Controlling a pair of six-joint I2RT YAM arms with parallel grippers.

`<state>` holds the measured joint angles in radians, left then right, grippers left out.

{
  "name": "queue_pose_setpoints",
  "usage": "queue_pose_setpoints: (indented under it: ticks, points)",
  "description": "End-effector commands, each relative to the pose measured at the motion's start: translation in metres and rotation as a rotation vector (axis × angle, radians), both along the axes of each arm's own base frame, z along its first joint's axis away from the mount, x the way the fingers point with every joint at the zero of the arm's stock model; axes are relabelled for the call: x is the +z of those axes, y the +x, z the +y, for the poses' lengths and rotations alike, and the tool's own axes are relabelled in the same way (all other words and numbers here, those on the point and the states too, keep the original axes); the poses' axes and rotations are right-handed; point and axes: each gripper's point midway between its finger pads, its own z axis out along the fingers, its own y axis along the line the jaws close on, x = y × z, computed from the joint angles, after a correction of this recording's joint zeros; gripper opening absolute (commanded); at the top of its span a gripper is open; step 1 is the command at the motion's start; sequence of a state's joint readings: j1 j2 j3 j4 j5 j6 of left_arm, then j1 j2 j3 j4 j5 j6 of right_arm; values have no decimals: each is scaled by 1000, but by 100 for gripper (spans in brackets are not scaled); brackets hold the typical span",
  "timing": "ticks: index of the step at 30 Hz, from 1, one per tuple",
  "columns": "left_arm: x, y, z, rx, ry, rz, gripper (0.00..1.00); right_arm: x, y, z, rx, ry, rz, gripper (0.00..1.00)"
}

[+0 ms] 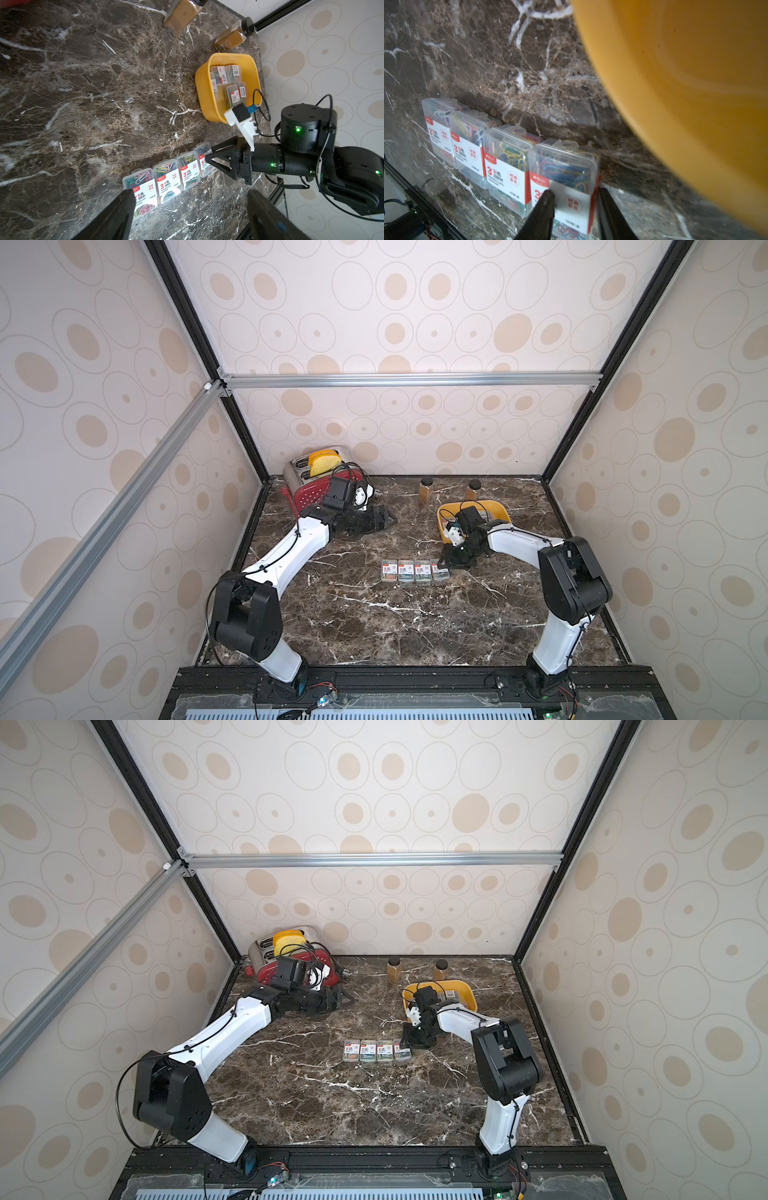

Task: Take the paper clips out of the storage box
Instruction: Place the boxed paper clips at the center of the board.

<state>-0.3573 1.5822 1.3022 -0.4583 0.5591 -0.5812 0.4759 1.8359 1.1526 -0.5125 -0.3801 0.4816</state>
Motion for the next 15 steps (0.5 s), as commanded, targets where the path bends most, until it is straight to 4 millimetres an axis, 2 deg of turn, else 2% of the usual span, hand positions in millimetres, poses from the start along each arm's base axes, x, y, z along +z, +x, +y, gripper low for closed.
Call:
queue_pose_setpoints:
  ticks: [1,8,12,15]
  points:
    - [13,7,-5,-20,-9,-37,87,-13,-22,-11,-21,-64,76,35]
    - [12,7,-5,-18,-6,-37,87,-10,-21,-13,-26,-78,65,35]
    - [12,8,-4,-18,-1,-41,87,-2,-14,-16,-10,-99,28,40]
    - [13,8,-3,-18,7,-48,88,12,-5,-16,11,-108,-26,47]
